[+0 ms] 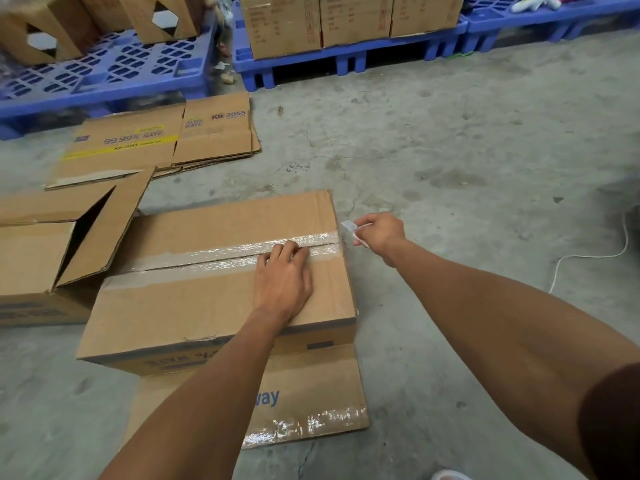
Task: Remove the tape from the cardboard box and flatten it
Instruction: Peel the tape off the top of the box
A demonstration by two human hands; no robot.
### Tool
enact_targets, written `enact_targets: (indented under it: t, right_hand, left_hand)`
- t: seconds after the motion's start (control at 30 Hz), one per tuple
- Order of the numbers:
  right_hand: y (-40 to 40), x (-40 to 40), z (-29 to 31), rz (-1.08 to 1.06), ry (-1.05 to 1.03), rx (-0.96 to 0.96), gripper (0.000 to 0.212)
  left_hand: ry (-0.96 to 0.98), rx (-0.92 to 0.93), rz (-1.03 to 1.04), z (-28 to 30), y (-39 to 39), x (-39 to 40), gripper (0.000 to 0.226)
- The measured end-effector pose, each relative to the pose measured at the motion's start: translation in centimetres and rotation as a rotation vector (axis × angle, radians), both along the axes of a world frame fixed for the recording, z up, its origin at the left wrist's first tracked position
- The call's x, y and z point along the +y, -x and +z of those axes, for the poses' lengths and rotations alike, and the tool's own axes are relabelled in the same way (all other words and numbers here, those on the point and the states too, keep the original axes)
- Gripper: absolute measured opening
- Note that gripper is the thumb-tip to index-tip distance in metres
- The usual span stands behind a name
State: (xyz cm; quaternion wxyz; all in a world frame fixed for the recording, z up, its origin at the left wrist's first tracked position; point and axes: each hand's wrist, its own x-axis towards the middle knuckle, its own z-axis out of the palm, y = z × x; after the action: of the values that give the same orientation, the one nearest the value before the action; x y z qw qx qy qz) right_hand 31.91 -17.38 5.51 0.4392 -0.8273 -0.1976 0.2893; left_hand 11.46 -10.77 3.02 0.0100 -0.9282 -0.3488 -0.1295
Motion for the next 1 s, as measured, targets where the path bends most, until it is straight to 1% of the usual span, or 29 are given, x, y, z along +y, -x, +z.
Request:
enact_targets:
  t: [0.1, 0.13, 0.2, 0.33, 0.53, 0.63, 0.73, 0.83, 0.9, 0.97, 1.0]
  right_hand:
    - [1.1, 1.4, -0.2, -0.025, -0.046, 0.039, 0.016]
    - [1.2, 1.6, -0.4, -0.031, -0.049, 0.045, 0.015]
    - [1.2, 1.9, -0.7, -0.033, -0.036, 0.03, 0.016]
    - [0.9, 1.9, -0.3, -0.008, 0.02, -0.029, 0.025]
    - [0.8, 1.3, 0.8, 0.28, 0.173, -0.273, 0.03]
    - [0.7, 1.1, 1.5, 0.361, 0.246, -0.323, 0.032]
    - [0.5, 0.6, 1.3, 0.348, 0.228, -0.246, 0.034]
    - [0.7, 0.4, 1.0, 0.274, 0.179, -0.195, 0.033]
    - [0.8, 0.5, 0.9, 0.211, 0.135, -0.138, 0.027]
    - [0.6, 0.6, 1.1, 0.173, 0.087, -0.028, 0.017]
    - [0.7, 0.5, 1.5, 0.164, 0.07, 0.025, 0.016]
  left_hand:
    - [0.009, 0.0, 0.014, 0.1, 0.0, 0.0, 0.061]
    - [0.024, -0.002, 0.02, 0.2, 0.0, 0.0, 0.062]
    - [0.042, 0.002, 0.014, 0.3, 0.0, 0.1, 0.058]
    - [0.013, -0.004, -0.009, 0.6, 0.0, 0.0, 0.043]
    - [-0.004, -0.004, -0.004, 0.3, 0.0, 0.0, 0.039]
    - [0.0, 0.016, -0.005, 0.3, 0.0, 0.0, 0.038]
    - [-0.002, 0.024, -0.009, 0.4, 0.0, -0.1, 0.038]
    - [-0.002, 0.019, -0.017, 0.6, 0.0, -0.2, 0.037]
    - [0.002, 0.019, -0.022, 0.7, 0.1, -0.2, 0.036]
    - [-0.01, 0.018, -0.05, 0.7, 0.1, -0.2, 0.035]
    - [-0.018, 0.022, -0.075, 0.6, 0.1, -0.3, 0.033]
